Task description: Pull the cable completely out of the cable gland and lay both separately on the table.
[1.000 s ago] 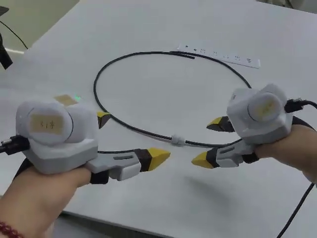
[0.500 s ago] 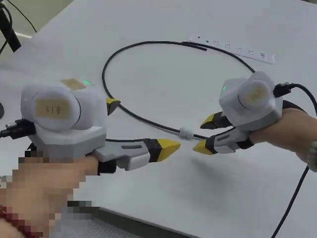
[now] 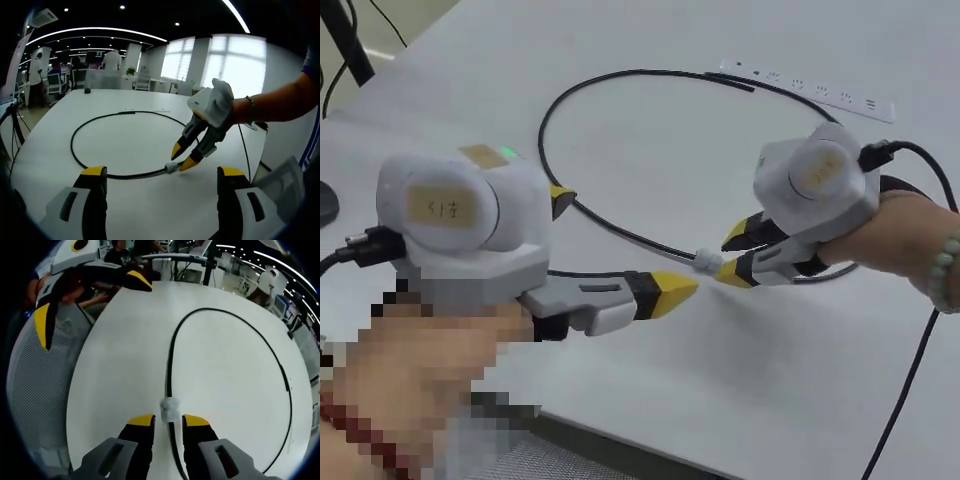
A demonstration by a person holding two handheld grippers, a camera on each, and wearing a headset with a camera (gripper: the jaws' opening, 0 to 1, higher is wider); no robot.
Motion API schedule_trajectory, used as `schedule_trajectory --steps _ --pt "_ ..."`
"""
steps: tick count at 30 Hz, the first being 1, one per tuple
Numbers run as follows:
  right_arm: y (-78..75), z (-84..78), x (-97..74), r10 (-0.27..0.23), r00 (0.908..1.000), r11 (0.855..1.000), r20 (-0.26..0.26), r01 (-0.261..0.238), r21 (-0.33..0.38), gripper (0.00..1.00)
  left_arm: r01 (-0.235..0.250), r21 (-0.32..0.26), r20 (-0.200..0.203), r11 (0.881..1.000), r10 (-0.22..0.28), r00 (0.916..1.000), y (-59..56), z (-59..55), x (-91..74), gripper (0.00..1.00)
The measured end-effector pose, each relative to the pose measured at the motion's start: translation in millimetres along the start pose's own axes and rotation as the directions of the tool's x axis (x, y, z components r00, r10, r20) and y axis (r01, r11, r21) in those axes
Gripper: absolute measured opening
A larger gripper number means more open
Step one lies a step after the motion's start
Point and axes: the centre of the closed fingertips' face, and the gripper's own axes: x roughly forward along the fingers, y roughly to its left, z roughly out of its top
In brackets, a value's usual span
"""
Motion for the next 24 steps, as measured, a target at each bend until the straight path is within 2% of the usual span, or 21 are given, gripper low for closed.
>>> schedule_trajectory --steps 11,20,24 --pt "0.2 -3.4 11.8 0.035 0.9986 0.999 -0.039 -0.036 -0.025 0.13 0.002 -0.005 -0.005 1.000 -0.002 1.0000 1.4 -3.2 2.3 0.91" --pt "-2.0 -1.4 15.1 0.052 0.9977 0.998 -0.044 -0.053 -0.022 0.09 -0.002 -0.007 -0.006 1.000 0.002 1.0000 3.5 -4.8 2.2 0.91" --pt "-0.1 -1.8 15.5 0.047 0.9976 0.997 -0.050 -0.051 -0.066 0.09 0.001 -0.005 -0.009 1.000 -0.001 1.0000 3.1 -6.3 3.1 0.90"
